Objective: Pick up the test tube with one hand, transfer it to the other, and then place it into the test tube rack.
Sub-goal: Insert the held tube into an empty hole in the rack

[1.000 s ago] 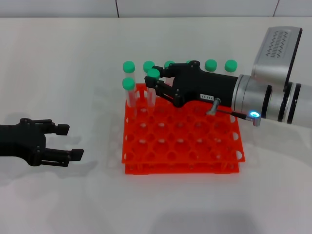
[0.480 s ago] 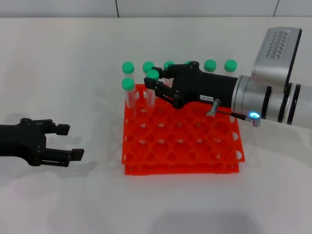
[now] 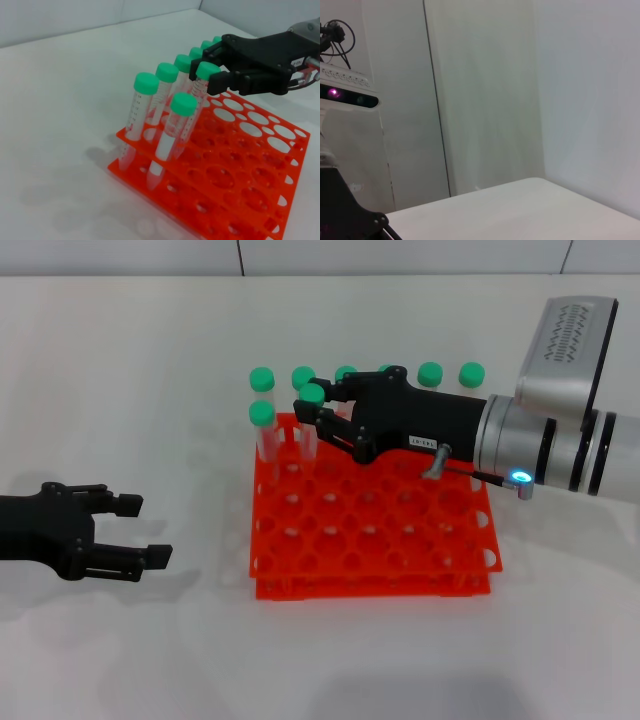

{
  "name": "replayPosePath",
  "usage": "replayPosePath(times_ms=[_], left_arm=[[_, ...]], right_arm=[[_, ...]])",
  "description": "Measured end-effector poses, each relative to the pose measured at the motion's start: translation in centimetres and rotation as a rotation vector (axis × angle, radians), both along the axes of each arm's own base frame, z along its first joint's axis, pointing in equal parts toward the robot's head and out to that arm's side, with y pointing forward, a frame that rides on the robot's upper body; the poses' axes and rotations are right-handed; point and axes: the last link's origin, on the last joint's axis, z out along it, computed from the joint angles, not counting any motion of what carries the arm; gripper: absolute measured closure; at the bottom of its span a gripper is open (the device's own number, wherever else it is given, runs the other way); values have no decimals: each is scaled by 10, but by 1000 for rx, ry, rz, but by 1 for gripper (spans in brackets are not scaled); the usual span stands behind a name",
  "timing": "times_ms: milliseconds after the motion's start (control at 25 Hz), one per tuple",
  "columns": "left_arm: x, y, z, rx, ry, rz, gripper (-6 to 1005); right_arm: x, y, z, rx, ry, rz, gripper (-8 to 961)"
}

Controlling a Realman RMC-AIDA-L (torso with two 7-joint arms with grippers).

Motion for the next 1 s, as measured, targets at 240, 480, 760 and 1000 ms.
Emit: replayPosePath(times_ms=[240, 480, 760, 1000], left_arm=[[0, 0, 0, 1, 0, 1, 113], [0, 0, 0, 1, 0, 1, 113], [-1, 0, 1, 5, 0, 2, 113], [-2, -2, 3, 9, -4, 5, 113]], right_arm=[[0, 0, 0, -1, -2, 2, 665], [-2, -1, -1, -5, -4, 12, 649], [-4, -3, 0, -17, 10, 23, 586], [-3, -13, 10, -42, 73, 59, 452]])
